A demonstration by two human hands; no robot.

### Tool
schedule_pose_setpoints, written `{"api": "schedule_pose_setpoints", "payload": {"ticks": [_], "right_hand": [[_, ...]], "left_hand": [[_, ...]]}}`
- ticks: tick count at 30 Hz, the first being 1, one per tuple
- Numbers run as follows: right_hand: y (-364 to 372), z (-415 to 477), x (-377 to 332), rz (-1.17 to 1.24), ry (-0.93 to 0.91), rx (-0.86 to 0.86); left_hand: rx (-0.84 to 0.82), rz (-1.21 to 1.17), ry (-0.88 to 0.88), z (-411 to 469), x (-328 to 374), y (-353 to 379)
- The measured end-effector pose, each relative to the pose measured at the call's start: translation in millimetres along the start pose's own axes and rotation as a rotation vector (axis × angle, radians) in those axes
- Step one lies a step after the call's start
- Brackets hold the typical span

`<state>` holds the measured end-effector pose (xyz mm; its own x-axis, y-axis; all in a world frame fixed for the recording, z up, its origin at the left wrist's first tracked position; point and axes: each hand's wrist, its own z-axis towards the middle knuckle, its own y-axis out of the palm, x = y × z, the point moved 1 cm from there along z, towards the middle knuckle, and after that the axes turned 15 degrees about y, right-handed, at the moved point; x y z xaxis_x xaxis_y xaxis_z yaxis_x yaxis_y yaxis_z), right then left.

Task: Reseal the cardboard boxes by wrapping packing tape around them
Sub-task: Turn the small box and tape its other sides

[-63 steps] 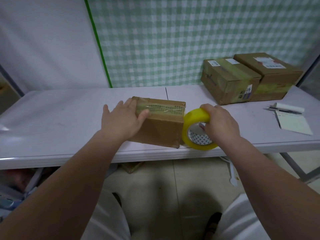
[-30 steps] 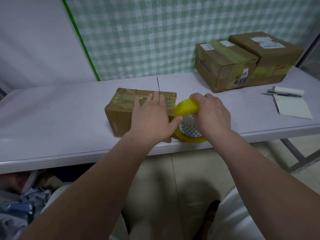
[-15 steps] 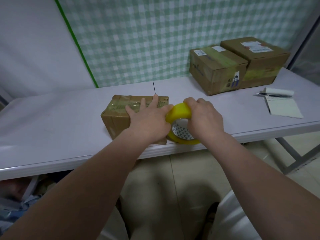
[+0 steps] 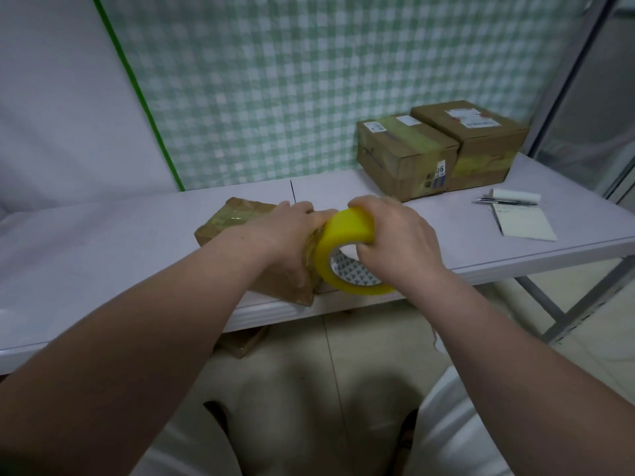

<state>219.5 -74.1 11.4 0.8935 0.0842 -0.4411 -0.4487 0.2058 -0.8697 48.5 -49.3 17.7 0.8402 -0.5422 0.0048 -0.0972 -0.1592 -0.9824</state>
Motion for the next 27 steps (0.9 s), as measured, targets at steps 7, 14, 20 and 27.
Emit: {"api": "schedule_pose_setpoints", "payload": {"ticks": [7,14,20,27], "right_hand": [[-64,40,-50,-0.021,-0.188,0.349],[-62,65,-99,0.218,-0.144,0.202],[-29,64,-125,0.406,-0.164,0.053],[-11,56,-134,0.562,-0.178,-0.018]], "left_hand": [[0.461,-0.508,0.03,-27,-24,-56],[0.547,-1.2,-0.092,-58,-47,-21],[0.436,-1.286,-0.233,-71,-62,-6],[0.512,-1.254,-0.319,-65,-57,4]]}}
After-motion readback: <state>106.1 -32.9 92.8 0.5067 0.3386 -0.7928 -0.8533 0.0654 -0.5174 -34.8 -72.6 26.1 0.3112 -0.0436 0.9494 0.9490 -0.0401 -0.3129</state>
